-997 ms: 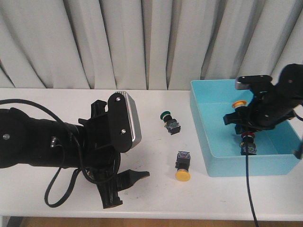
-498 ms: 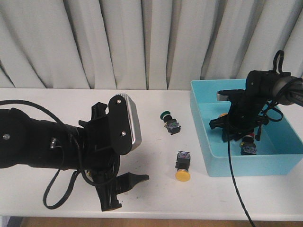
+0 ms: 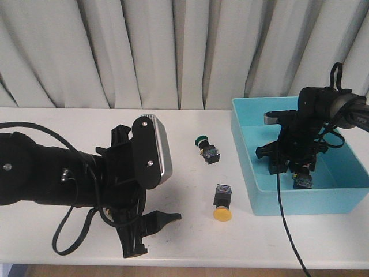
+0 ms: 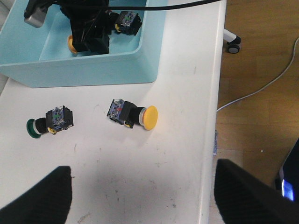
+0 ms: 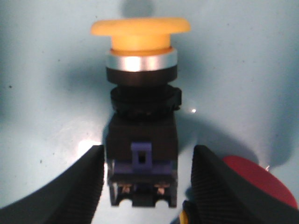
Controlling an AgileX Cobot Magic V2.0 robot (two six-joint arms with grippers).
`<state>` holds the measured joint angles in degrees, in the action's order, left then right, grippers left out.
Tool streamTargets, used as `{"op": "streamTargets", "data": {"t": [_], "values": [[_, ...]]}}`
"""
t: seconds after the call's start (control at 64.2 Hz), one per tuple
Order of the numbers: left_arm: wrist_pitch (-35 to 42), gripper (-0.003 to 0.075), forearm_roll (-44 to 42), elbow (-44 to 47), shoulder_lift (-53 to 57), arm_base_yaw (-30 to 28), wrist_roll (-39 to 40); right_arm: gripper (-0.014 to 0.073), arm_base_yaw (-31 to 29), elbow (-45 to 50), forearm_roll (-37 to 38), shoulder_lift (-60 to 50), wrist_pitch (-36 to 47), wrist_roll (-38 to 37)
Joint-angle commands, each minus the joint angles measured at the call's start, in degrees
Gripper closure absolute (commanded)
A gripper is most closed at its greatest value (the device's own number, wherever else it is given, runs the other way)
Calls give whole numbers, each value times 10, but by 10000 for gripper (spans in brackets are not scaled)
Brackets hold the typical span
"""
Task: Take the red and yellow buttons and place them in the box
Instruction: 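Release the yellow button and lift the right gripper out of the box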
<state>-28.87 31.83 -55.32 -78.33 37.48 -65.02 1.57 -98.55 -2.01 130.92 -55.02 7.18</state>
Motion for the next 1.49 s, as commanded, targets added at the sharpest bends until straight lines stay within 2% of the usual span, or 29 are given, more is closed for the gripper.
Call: {"op": "streamTargets", "data": {"t": [0.0, 0.202, 0.498, 0.779, 0.966, 1.09, 1.261, 1.37, 1.479], "values": [[20, 134, 15, -13, 16, 1, 6, 158, -3, -17, 0, -69, -10, 2], [28, 134, 14, -13, 16, 1, 6, 158, -1, 11, -34, -190, -34, 2], [54, 134, 14, -13, 16, 1, 6, 158, -1, 264, -38, -470, 50, 19], [52, 134, 14, -13, 16, 1, 6, 179, -1, 468, -37, -714, 57, 18], [50, 134, 14, -13, 16, 1, 6, 193, -1, 530, -35, -850, 54, 17], [49, 141, 15, -13, 16, 1, 18, 193, -1, 552, -28, -889, 34, 15], [50, 243, 15, -13, 16, 1, 100, 224, -1, 569, -30, -895, 29, 14], [50, 373, 15, -13, 16, 1, 154, 291, -1, 569, -32, -895, 33, 14], [50, 515, 15, -13, 16, 1, 171, 403, -1, 569, -38, -895, 43, 14]]}}
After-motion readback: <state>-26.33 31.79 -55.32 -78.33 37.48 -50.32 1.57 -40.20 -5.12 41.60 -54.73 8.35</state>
